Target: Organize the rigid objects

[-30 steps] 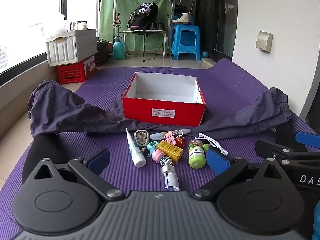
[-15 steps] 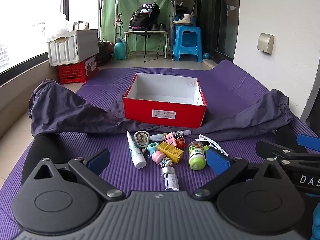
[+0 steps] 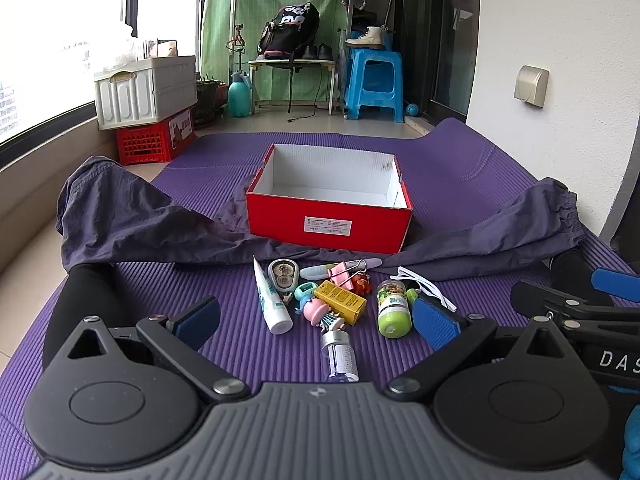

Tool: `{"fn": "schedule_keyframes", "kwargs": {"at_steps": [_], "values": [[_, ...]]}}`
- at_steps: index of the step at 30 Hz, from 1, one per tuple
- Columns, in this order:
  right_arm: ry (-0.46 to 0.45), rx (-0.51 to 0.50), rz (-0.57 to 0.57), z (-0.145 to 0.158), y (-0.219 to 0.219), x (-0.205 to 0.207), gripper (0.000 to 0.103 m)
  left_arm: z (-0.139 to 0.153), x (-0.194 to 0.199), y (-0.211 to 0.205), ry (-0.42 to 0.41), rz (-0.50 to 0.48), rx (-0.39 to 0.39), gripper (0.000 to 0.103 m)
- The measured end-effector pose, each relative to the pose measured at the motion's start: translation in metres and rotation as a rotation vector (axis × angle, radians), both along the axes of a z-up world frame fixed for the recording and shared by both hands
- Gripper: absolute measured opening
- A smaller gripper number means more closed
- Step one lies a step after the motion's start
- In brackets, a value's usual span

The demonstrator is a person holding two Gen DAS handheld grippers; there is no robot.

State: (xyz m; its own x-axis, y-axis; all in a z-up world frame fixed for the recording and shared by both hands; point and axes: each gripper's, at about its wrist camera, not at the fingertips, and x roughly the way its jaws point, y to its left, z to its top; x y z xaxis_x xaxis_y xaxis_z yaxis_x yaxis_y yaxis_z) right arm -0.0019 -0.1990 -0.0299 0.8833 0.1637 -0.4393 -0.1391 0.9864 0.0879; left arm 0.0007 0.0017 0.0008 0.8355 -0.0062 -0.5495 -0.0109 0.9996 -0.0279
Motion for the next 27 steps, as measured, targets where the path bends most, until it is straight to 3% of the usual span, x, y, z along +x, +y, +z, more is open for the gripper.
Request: {"fn": "schedule_keyframes", "kwargs": {"at_steps": [16,27], "values": [[-0.019,0.018,-0.025,-0.0014,-0.0007,-0.0022,0.103,0.0002,-0.0007,0.0003,-0.001,-0.006,0.007,0.103],[-0.044,0.002,0.028,-0.0014,0.0029,-0.0019,0.103,-0.0001,0.0028,0.0051,0.005,-0.006,-0.032,0.103]]}}
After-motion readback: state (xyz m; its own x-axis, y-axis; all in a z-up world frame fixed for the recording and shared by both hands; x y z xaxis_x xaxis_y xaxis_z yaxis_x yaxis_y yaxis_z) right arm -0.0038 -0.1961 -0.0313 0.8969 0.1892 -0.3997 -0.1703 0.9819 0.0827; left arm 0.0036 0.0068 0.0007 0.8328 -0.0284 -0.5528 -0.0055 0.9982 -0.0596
